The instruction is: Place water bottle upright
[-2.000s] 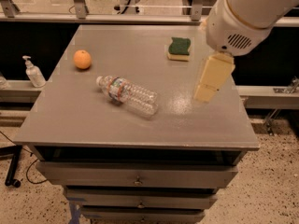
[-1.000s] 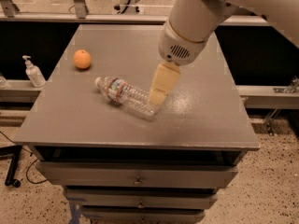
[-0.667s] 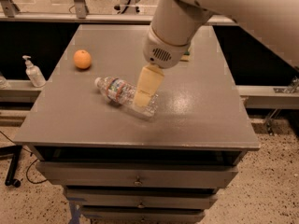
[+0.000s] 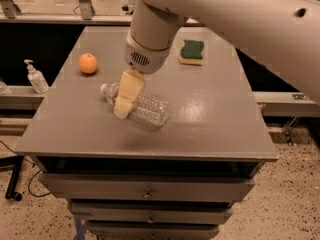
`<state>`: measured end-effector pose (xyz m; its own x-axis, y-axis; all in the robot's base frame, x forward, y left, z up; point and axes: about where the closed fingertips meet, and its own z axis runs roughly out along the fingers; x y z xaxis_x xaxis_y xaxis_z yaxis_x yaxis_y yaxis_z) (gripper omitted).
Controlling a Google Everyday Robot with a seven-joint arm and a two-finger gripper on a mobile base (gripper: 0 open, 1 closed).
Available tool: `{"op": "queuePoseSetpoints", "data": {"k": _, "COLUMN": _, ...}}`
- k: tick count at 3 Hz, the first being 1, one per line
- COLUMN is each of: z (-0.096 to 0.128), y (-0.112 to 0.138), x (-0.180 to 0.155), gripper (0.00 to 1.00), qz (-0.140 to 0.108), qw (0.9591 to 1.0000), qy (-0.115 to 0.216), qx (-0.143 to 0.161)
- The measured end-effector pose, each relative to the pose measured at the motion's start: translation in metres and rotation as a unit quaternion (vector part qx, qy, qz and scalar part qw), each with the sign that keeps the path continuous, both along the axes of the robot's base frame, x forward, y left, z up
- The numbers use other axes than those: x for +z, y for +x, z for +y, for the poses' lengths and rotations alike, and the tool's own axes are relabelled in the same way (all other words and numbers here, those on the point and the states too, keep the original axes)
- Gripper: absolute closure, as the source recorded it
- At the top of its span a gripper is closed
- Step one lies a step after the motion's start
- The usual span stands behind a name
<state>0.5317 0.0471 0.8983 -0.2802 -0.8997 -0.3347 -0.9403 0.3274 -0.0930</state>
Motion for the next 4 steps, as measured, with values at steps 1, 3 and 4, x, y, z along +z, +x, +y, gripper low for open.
{"op": "queuePoseSetpoints", "data": {"k": 1, "z": 0.026, "y": 0.002, "x": -0.01, "gripper": 0.0, "qz": -0.007, "qw": 0.9999, "qy": -0.005, "qx": -0.012}}
{"op": "queuePoseSetpoints", "data": {"k": 3, "z": 0.052, "y": 0.024, "x": -0.037, "gripper": 0.0, "qz": -0.021, "qw": 0.9985, "qy": -0.035, "qx": -0.037}}
{"op": "queuePoseSetpoints", "data": {"k": 4, "z": 0.051, "y": 0.035, "x": -0.052, "gripper": 0.0, "qz": -0.02, "qw": 0.997, "qy": -0.056, "qx": -0.05}}
